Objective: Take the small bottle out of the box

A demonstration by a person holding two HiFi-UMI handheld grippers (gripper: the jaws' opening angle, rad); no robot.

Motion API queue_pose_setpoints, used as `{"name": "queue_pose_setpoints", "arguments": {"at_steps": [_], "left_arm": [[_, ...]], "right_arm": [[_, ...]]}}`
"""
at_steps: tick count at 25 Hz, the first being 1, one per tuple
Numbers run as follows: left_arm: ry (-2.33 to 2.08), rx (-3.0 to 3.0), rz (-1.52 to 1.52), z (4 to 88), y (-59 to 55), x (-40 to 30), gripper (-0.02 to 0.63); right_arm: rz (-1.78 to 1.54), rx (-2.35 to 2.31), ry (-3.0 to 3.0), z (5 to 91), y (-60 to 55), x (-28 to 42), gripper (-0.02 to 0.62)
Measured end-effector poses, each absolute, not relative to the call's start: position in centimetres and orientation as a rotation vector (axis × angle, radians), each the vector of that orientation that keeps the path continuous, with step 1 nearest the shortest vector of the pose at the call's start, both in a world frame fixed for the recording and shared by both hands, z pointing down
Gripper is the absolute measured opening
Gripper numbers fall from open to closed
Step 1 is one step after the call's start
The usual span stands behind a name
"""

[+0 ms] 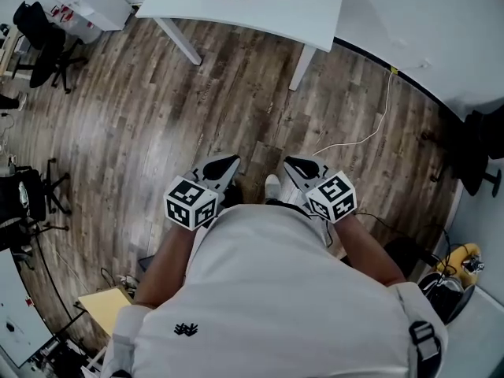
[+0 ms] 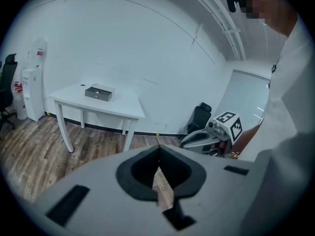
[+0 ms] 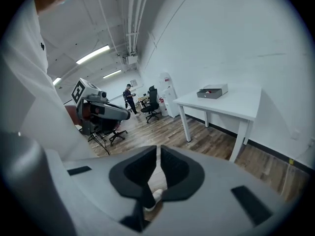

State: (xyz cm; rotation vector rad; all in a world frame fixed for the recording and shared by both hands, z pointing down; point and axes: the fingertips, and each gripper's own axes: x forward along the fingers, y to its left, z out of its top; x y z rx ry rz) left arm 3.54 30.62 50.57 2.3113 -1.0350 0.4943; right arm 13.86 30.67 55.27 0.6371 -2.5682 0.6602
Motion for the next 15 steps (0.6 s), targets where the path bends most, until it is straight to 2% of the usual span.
{"name": "queue_pose_setpoints", "arguments": {"at_steps": [1,2,3,5,9,15], "left_arm": [[-1.041,2.307,0.497,50.8,30.0,3.2,0.006],[-1.045,2.303,0.496,51.0,29.3,2.8,0.006],[-1.048,2.299,0.491,51.2,28.5,2.3,0.006],[-1.044,2.299,0.470,51.5,26.5,1.4,0.008],[-1.006,2.325,0.426,51.9,21.1,-0.6,0.008],[-0.900,2.377,0.394,50.5,11.7,-4.6,0.008]], "right_arm": [[0.663,0.639,-2.567,55.4,30.0,13.7,0.028],[0.665,0.641,-2.565,55.6,29.2,13.4,0.076],[0.665,0.647,-2.565,55.6,28.4,13.1,0.079],[0.651,0.673,-2.563,55.6,26.4,12.6,0.040],[0.648,0.764,-2.533,55.3,21.4,11.3,0.015],[0.653,0.846,-2.489,53.2,14.5,7.1,0.006]]}}
